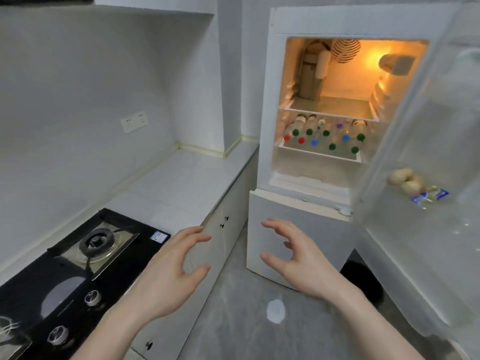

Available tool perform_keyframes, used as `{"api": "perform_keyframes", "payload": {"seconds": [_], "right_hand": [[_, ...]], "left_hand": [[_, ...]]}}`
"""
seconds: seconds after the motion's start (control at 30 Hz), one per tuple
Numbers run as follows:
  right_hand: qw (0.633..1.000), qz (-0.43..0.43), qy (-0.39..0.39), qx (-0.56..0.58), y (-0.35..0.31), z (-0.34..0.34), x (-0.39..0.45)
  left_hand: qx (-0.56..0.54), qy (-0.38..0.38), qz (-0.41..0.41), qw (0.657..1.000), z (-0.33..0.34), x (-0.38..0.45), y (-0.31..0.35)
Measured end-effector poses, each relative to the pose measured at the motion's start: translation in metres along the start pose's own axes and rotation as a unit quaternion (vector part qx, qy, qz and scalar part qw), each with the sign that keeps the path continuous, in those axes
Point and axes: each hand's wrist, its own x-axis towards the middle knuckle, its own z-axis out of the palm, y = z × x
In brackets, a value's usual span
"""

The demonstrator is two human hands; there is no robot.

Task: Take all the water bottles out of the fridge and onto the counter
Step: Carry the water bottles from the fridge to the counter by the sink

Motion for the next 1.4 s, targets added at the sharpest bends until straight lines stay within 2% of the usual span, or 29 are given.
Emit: {"api": "perform_keyframes", "payload": {"seconds": [0.37, 0.5, 0.73, 1.17, 1.4], "right_hand": [[0.985, 0.09, 0.146, -0.022, 0.073, -0.086, 0.034], [0.975, 0.116, 0.189, -0.027, 0.085, -0.101, 0.071], [0.963, 0.141, 0.23, -0.026, 0.094, -0.114, 0.158], [0.945, 0.189, 0.267, 0.023, 0.115, -0.14, 0.252], [0.946, 0.193, 0.256, 0.054, 0.161, -0.171, 0.326]], "left_hand": [[-0.036, -0.08, 0.149, 0.985, 0.065, 0.18, 0.051], [-0.052, -0.117, 0.174, 0.976, 0.07, 0.247, 0.051], [-0.057, -0.134, 0.215, 0.966, 0.066, 0.361, 0.039], [-0.088, -0.185, 0.191, 0.96, 0.101, 0.49, 0.054], [-0.104, -0.177, 0.145, 0.968, 0.129, 0.553, 0.067]]}}
